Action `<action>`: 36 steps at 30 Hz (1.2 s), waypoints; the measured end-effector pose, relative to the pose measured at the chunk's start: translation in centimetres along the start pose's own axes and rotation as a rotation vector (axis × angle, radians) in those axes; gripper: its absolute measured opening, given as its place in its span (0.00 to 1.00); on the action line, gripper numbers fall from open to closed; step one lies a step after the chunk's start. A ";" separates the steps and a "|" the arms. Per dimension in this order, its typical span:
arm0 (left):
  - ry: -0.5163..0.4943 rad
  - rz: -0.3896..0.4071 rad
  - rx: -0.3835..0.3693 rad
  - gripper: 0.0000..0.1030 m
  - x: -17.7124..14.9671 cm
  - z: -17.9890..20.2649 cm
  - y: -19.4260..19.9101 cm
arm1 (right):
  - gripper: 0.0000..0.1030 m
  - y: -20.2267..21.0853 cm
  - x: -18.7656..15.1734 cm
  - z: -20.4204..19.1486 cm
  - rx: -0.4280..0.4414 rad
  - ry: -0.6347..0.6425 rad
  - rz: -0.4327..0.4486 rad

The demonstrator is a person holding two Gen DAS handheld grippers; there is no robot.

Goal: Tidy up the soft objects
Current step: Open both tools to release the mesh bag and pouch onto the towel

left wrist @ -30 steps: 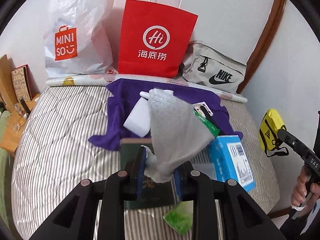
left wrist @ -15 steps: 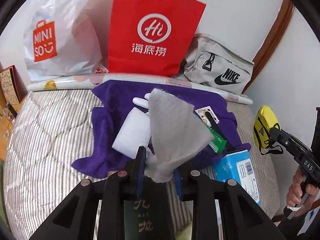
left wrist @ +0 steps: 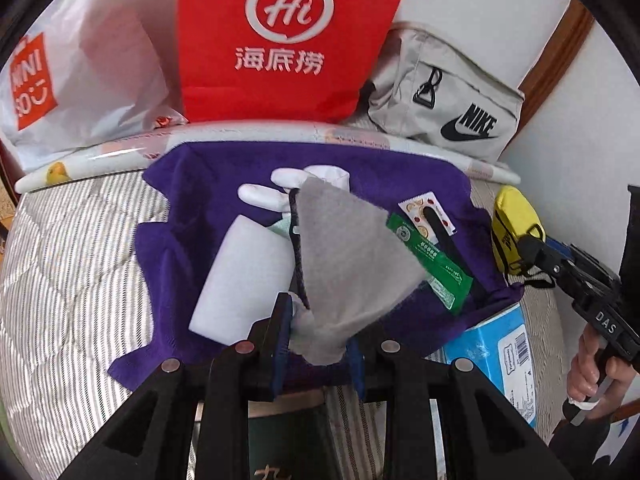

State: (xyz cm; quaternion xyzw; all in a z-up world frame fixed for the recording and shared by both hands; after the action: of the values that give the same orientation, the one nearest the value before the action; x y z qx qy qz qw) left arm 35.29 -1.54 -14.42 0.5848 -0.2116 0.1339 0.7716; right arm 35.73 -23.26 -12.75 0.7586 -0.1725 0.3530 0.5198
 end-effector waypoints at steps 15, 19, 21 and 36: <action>-0.025 -0.105 0.003 0.25 0.3 0.1 -3.7 | 0.25 -4.7 -0.1 -0.8 0.016 0.041 -0.105; -0.025 -0.109 0.002 0.26 0.4 -0.1 -3.8 | 0.26 -5.4 -0.3 -0.4 0.009 0.032 -0.129; -0.022 -0.111 -0.002 0.26 0.4 -0.2 -3.9 | 0.26 -5.4 -0.3 -0.4 0.017 0.027 -0.131; -0.005 -0.070 -0.028 0.57 0.8 0.0 -2.2 | 0.45 -4.8 -0.1 -1.2 0.042 0.040 -0.121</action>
State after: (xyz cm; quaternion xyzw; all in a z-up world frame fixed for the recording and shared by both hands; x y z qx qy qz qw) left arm 37.00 -2.16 -15.93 0.5814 -0.1948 0.1022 0.7834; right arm 38.26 -20.27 -15.71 0.7712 -0.1082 0.3395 0.5275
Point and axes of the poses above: each gripper's, at about its wrist camera, not at the fingertips, and y roughly against the way its jaws point, z to its right, x to its top, the point moved 5 cm from there along -y, roughly the way its jaws point, and after that the axes turned 2 degrees about z, right-handed, at the moved point
